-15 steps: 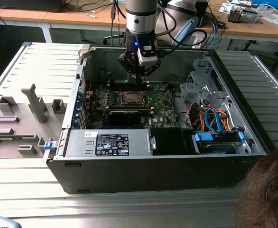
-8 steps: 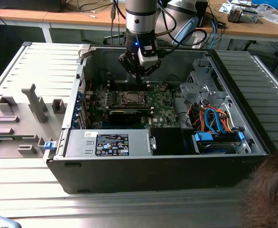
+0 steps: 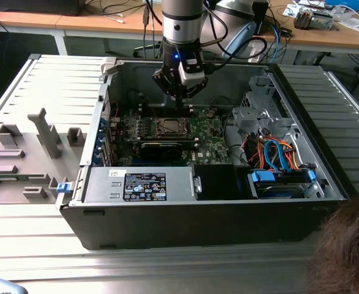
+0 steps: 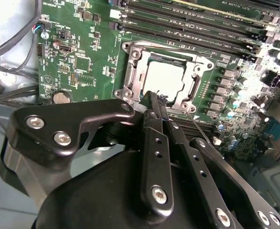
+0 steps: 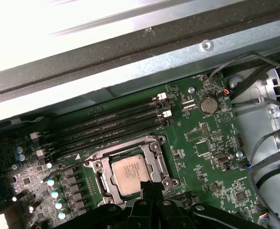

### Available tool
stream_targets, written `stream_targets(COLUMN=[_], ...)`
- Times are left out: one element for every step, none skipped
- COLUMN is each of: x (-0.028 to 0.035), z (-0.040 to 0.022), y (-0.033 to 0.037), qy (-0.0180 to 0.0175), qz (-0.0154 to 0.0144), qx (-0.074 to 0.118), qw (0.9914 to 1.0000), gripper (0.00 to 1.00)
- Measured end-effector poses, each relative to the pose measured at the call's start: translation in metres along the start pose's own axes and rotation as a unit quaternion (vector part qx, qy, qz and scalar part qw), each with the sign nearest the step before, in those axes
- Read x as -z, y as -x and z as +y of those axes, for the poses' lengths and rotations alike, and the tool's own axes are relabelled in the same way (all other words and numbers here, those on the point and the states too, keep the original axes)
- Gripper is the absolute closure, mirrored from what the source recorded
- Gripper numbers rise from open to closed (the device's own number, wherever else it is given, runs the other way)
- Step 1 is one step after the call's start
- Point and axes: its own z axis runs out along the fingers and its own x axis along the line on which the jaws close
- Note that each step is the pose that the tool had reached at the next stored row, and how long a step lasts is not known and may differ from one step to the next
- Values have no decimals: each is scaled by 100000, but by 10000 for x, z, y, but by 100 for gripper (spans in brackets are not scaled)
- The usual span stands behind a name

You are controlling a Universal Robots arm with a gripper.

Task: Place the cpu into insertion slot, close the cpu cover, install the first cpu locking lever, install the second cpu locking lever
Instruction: 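Install the first cpu locking lever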

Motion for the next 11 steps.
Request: stream_targets(x=[0,0,0,0,0,0,0,0,0,0,0], z=[0,0,0,0,0,0,0,0,0,0,0], y=[0,0,0,0,0,0,0,0,0,0,0], qy=[3,13,16,21,25,29,35,42,46,50,54], qz=[1,-2,-6,-6,-7,-7,-10,-13,-14,-14,-16], qx=[74,195,282,355,431,517,614,729,828,898,954], qw=[100000,100000,100000,99999,99999,99999,99998,99997,99997,99996,99995], gripper=[89,89,89,89,89,89,89,89,89,89,89])
